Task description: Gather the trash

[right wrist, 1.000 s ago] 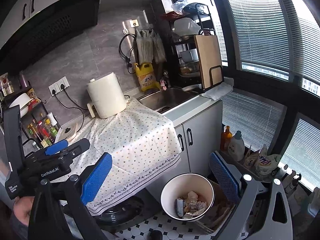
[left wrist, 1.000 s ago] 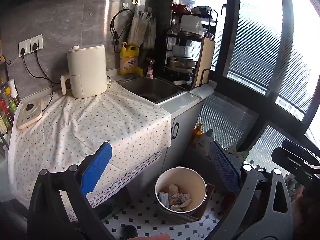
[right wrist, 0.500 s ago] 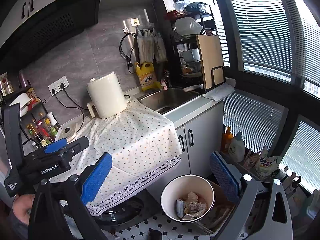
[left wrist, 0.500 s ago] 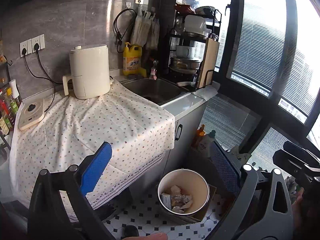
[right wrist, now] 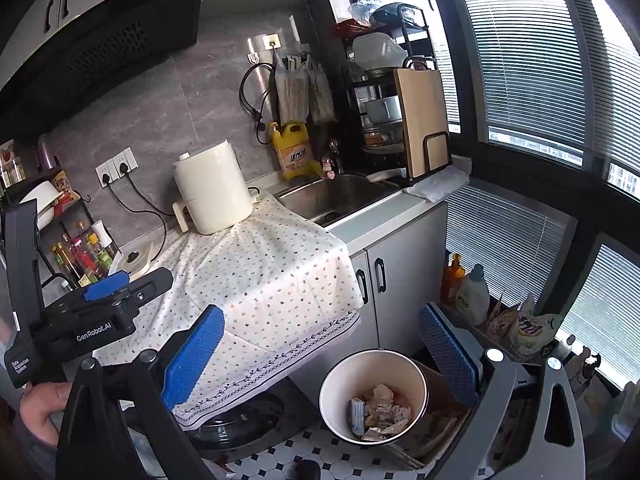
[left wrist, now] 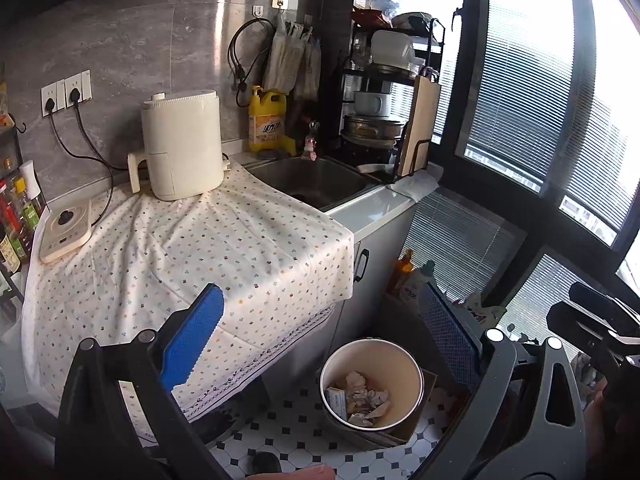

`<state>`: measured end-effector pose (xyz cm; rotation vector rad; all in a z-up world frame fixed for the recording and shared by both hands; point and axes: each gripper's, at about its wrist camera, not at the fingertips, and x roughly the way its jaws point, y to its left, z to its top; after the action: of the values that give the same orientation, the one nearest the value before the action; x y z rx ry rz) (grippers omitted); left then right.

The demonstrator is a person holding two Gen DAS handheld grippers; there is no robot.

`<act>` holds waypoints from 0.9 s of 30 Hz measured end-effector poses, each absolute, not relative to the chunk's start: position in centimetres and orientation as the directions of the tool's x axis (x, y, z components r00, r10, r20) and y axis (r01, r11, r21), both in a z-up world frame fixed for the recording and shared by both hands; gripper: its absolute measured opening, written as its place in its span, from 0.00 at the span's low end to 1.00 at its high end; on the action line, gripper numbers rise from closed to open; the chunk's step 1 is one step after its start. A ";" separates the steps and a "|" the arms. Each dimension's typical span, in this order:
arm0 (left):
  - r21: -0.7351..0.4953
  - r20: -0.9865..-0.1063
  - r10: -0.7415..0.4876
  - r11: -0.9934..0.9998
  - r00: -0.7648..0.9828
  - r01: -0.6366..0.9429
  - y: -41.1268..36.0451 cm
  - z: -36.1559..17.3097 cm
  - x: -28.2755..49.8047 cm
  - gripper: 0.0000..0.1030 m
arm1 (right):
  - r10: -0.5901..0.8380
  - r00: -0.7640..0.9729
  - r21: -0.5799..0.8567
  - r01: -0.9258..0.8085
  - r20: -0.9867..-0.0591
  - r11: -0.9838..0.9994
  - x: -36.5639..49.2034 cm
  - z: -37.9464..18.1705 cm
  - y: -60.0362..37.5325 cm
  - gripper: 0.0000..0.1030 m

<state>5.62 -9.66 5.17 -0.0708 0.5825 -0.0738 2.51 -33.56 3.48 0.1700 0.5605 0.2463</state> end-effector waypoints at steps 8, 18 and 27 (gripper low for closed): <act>-0.081 -0.552 -0.087 0.995 0.829 0.051 -9.8 4.6 5.5 0.94 | 0.271 0.820 0.216 -0.184 -0.504 0.959 2.4 3.2 -33.5 0.92; -0.064 -0.549 -0.078 0.997 0.832 0.051 -9.4 4.8 5.4 0.94 | 0.273 0.822 0.223 -0.182 -0.499 0.958 1.8 2.9 -33.5 0.92; -0.052 -0.556 -0.072 0.997 0.828 0.052 -9.2 5.4 5.0 0.94 | 0.302 0.817 0.242 -0.205 -0.491 0.948 1.9 3.3 -33.4 0.92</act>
<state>4.99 -9.17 5.39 -0.0356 0.5921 -0.0656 1.92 -33.39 3.30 0.1813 0.5517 0.2719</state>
